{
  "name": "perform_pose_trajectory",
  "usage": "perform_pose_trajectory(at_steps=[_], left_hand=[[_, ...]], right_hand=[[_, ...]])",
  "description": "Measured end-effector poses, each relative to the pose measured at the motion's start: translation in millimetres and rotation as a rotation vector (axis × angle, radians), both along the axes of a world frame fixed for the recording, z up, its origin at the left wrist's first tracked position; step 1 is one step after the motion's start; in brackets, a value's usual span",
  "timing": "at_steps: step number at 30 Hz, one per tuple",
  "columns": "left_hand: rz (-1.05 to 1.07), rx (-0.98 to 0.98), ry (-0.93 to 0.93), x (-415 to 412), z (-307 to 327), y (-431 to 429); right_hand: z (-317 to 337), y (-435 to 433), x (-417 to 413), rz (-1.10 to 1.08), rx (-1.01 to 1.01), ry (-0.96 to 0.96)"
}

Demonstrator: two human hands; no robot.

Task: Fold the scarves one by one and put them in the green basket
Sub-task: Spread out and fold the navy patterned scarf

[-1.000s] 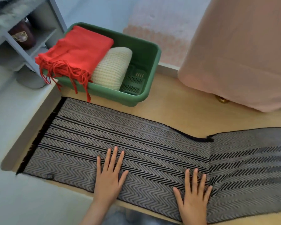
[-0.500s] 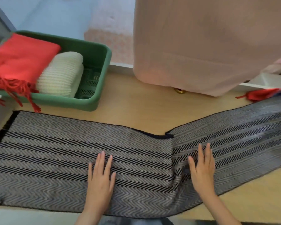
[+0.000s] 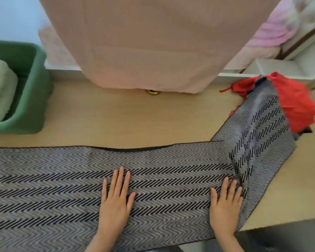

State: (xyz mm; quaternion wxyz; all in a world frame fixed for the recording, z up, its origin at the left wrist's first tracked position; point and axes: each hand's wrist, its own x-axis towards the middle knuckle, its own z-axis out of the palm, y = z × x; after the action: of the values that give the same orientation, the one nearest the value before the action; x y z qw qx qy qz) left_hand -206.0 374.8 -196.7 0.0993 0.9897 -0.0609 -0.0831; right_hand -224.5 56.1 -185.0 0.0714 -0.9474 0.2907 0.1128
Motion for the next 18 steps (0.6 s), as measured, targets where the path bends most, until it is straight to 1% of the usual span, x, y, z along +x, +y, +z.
perform_pose_trajectory(at_steps=[3,6,7,10,13,15,18], left_hand=[[0.009,-0.002,0.007,0.1,-1.0,0.0],[0.007,0.005,0.012,0.4,-1.6,0.2],[0.016,0.002,0.012,1.0,-1.0,-0.6],[0.065,-0.026,0.005,4.5,4.1,-12.8],[0.008,-0.069,0.001,10.4,12.8,-51.9],[-0.105,-0.100,0.008,15.0,17.5,-92.4],[-0.242,-0.126,0.025,24.3,23.6,-163.2]], right_hand=[[-3.3,4.3,-18.2,-0.060,0.030,-0.015],[4.9,3.7,-16.0,-0.053,0.089,-0.016],[9.7,-0.4,-12.6,-0.029,0.136,-0.054],[31.7,-32.4,7.6,0.042,0.263,-0.265],[43.3,-87.6,40.5,0.111,0.235,-0.379],[42.9,-126.2,66.2,0.142,0.240,-0.345],[32.5,-172.2,97.2,0.191,0.267,-0.161]])
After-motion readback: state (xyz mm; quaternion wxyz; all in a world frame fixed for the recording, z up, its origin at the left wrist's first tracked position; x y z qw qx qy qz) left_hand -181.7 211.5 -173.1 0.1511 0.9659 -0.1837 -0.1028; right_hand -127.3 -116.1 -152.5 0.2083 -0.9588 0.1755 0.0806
